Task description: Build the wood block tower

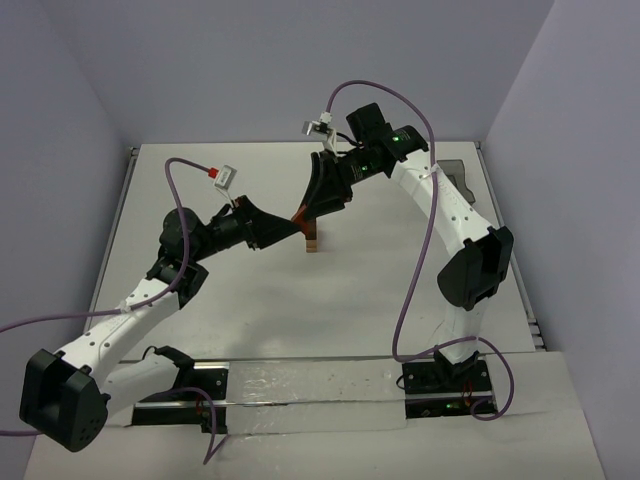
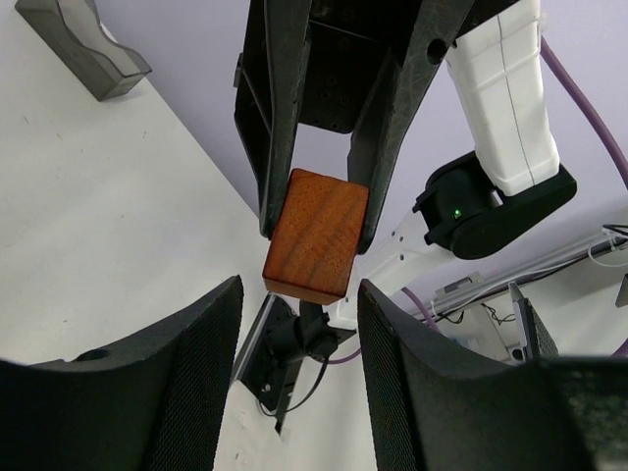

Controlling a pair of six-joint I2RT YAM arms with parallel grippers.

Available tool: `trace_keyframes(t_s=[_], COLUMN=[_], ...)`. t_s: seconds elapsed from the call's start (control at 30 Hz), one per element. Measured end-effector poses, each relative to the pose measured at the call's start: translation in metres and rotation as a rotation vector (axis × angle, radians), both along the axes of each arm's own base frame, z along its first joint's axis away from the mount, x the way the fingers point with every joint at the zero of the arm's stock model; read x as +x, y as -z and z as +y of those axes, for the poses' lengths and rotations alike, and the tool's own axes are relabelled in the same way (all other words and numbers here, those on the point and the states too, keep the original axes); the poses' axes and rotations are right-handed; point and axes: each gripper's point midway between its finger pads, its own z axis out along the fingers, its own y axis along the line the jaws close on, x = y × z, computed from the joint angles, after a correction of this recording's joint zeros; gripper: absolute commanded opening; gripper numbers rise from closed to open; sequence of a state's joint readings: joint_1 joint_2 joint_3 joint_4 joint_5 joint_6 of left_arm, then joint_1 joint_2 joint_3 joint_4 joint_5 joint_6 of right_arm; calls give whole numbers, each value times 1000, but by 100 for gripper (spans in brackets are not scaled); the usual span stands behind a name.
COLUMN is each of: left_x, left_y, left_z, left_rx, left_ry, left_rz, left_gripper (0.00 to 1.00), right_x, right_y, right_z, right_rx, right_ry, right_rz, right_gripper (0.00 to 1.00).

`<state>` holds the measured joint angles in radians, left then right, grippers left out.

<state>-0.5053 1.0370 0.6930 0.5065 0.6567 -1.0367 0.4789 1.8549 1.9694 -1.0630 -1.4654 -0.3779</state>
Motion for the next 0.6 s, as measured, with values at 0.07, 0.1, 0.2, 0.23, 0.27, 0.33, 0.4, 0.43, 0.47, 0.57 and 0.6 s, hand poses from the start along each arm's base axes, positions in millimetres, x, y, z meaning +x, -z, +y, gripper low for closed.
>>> trace_keyframes(t_s=[0.07, 0.1, 0.2, 0.23, 0.27, 0.33, 0.4, 0.43, 0.47, 0.57, 0.6], left_x=[0, 0, 0, 0, 0, 0, 0, 0, 0, 0, -1], left_y=[-2, -3, -6, -6, -7, -7, -7, -7, -7, -7, -7], left_z=[0, 0, 0, 0, 0, 0, 0, 0, 0, -1, -1], left_rx=[-6, -10, -18, -20, -22, -24, -25, -25, -25, -26, -26], left_ry=[0, 1, 1, 2, 2, 3, 3, 3, 3, 5, 6], left_rz=[-6, -9, -15, -16, -16, -13, -11, -10, -9, -11, -11], left_gripper=[57, 57, 55, 54, 53, 50, 46, 45, 43, 39, 36], right_x=[0, 0, 0, 0, 0, 0, 0, -1, -2, -3, -3], right_y=[0, 0, 0, 0, 0, 0, 0, 0, 0, -1, -1], right_z=[0, 0, 0, 0, 0, 0, 0, 1, 1, 1, 1], right_rx=[0, 0, 0, 0, 0, -1, -1, 1, 2, 2, 0], right_ry=[0, 0, -1, -1, -1, -1, -2, -4, -7, -9, -9], right_rz=[0, 0, 0, 0, 0, 1, 3, 6, 9, 18, 22], right_gripper=[0, 0, 0, 0, 0, 0, 0, 0, 0, 0, 0])
